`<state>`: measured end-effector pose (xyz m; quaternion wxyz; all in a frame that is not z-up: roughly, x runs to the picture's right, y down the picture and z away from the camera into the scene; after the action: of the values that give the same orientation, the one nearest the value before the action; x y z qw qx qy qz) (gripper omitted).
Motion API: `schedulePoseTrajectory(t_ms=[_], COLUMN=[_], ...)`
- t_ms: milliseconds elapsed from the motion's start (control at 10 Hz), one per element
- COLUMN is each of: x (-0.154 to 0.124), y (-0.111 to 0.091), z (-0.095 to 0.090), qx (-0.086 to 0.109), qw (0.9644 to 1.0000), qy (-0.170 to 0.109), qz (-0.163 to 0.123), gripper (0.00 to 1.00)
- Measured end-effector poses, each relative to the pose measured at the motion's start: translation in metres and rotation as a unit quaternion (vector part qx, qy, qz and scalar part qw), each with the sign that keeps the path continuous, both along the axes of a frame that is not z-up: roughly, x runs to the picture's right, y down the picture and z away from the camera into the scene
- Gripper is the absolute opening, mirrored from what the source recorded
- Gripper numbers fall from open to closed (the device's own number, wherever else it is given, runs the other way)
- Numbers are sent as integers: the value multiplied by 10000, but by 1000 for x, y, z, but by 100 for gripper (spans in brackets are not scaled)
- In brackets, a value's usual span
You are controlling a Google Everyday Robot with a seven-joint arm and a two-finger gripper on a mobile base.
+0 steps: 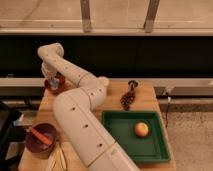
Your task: Wipe red bowl with towel
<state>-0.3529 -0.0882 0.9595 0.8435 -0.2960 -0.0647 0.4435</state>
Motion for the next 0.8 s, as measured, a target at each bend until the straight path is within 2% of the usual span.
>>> schedulePoseTrajectory(t_ms=[500, 700, 800], x=[-4, -23, -31], y=[0, 3, 11], z=[-1, -14, -23], qx=[35, 133, 127], qw=[10000, 9994, 9992], qy=[-73, -285, -319], qz=[-37, -175, -181], gripper=[0, 0, 0])
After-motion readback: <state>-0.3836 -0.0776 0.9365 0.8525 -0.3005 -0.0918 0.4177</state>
